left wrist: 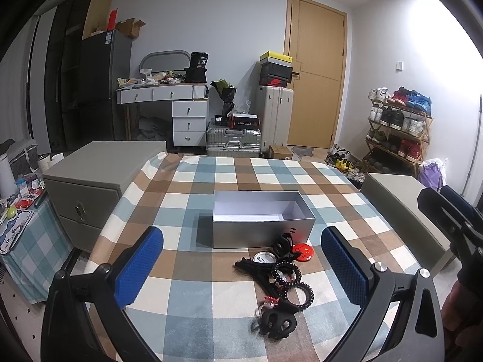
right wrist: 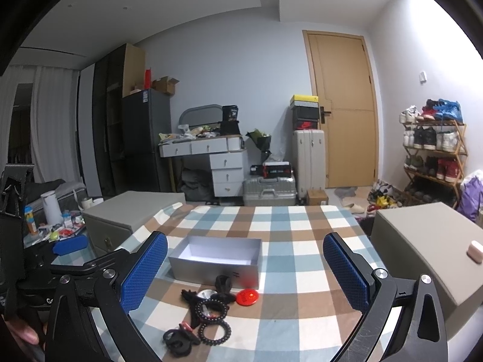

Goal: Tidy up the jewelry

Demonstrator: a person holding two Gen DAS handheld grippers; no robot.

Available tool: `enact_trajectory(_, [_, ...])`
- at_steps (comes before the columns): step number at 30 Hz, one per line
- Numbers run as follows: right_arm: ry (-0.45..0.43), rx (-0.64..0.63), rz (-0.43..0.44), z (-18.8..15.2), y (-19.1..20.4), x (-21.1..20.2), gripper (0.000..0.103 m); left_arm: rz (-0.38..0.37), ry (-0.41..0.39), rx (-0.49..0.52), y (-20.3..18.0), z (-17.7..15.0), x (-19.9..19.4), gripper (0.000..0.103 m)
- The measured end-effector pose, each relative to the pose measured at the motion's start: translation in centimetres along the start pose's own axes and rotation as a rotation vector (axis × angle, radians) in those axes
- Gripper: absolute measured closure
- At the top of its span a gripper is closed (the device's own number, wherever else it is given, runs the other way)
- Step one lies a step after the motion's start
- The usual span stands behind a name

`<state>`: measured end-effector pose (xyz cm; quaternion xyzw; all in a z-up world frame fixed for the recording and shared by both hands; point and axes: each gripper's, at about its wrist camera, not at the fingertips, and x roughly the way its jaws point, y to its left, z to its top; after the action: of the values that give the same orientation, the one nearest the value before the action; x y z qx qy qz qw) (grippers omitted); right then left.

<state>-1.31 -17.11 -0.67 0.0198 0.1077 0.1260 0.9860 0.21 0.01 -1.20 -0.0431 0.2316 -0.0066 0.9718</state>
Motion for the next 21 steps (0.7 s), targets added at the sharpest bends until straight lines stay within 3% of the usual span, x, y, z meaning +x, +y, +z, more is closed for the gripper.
enact_trajectory(8, [0.008,0.007,-0.004,-0.2,-0.4,0.1,0.000,-0.030,0.022,0.005,-0.1,-0.5,0.2,0.001])
enact_trajectory(21, [0.062,0.027,-0.022,-1.5,-1.3,1.3,0.000,-0.252,0.221,0.018,-0.4,-4.2,2.7,0.001])
